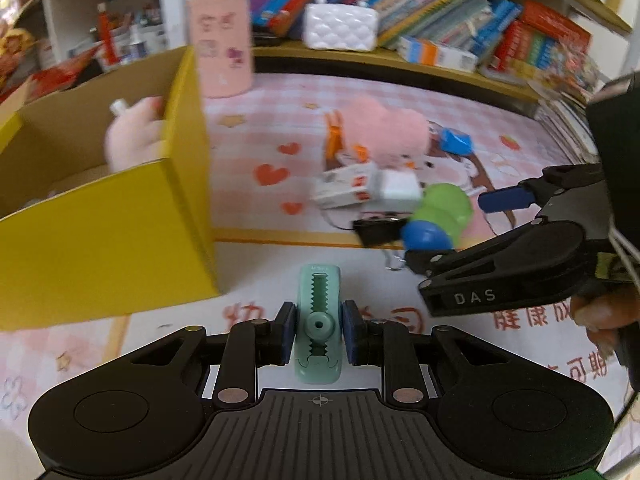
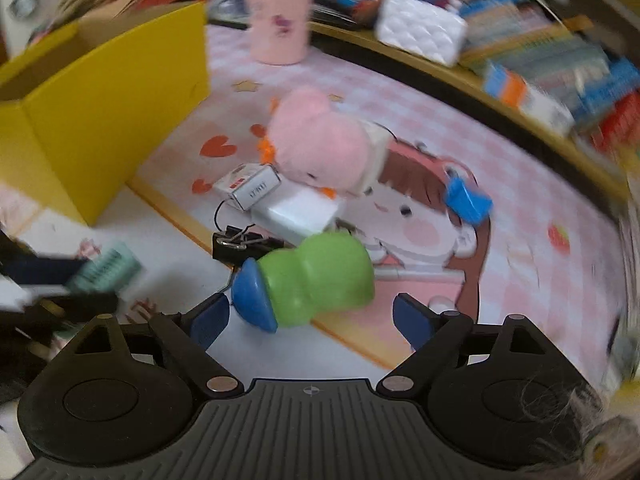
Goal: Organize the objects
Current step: 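Close the right tool on the green gourd toy with blue ends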
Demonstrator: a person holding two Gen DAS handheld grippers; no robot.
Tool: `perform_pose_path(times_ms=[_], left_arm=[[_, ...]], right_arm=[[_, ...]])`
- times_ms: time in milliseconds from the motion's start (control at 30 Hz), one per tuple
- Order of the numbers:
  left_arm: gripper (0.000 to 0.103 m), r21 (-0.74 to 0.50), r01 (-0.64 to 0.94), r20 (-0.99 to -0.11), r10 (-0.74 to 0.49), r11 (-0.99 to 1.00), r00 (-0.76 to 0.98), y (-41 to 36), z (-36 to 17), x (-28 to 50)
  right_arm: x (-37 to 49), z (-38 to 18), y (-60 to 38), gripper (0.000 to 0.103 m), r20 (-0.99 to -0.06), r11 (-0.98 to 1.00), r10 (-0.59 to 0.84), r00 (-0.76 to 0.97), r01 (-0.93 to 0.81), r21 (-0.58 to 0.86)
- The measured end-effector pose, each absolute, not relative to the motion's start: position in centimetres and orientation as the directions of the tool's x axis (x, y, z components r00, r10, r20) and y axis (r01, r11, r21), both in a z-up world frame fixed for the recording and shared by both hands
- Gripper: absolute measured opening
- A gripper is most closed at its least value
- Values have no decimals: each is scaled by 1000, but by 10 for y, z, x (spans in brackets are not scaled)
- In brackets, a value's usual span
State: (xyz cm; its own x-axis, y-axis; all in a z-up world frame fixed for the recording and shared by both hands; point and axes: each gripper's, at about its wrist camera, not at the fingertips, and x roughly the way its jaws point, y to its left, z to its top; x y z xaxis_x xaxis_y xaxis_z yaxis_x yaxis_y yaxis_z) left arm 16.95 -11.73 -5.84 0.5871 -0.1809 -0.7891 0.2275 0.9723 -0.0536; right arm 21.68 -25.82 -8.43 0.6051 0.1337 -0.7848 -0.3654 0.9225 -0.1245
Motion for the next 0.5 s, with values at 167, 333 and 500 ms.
perform_pose_path(times_ms=[167, 333, 500], left_arm=[[23, -80, 165, -787, -164, 983, 595, -102, -54, 167], [23, -88, 168, -781, -173, 982, 600, -96, -49, 162], [23, -95, 176, -775, -184, 980, 605, -93, -47, 159]], right_arm=[[227, -89, -257, 76, -789, 906, 167, 592, -407, -114], [215, -79, -259, 71, -779, 931, 136, 612, -347, -111], [194, -66, -270, 71, -781, 980, 102, 616, -198, -28]])
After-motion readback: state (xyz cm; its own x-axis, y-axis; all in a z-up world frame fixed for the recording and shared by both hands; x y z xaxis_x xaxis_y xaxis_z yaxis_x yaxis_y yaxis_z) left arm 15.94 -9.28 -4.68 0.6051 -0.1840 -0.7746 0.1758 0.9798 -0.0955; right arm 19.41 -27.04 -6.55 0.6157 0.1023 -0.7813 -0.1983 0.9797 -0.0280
